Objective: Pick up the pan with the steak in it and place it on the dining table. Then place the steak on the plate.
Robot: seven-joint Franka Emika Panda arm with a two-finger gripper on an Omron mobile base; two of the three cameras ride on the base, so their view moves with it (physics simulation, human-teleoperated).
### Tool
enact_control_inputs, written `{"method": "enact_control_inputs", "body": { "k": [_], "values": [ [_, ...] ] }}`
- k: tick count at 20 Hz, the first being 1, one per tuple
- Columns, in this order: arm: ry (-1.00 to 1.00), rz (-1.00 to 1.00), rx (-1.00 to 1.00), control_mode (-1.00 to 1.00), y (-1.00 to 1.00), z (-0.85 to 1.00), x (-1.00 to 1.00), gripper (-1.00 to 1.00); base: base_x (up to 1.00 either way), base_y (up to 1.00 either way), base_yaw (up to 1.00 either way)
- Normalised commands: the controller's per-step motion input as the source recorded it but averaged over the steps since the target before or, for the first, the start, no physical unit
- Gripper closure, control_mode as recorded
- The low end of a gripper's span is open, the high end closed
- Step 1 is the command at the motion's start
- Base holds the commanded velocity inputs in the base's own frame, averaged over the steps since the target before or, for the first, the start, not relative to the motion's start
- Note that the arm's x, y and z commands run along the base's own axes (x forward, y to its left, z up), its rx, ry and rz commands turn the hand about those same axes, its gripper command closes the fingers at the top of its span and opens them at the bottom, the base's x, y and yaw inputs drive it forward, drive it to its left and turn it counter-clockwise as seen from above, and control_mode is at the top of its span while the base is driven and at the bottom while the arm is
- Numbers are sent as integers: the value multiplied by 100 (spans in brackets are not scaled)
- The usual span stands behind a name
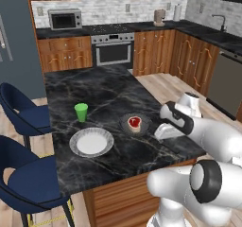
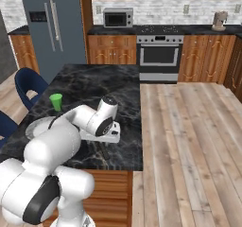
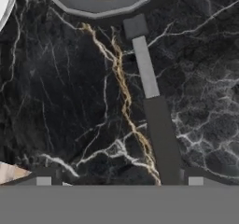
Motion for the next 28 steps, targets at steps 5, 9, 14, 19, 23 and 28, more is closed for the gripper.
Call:
{"method": "enact_control_inputs", "body": {
  "k": [5, 9, 14, 19, 23, 28],
  "values": [
    [3, -14, 7, -100, 36, 38, 5, -100, 0, 0, 0],
    [5, -15, 0, -100, 44, 22, 37, -100, 0, 0, 0],
    [6, -18, -2, -100, 35, 16, 61, -100, 0, 0, 0],
    [-16, -8, -6, -100, 18, 42, -22, -100, 0, 0, 0],
    [-14, -4, -9, -100, 19, 21, -13, -100, 0, 0, 0],
    [-4, 1, -5, -100, 10, 4, -4, -100, 0, 0, 0]
  ]
}}
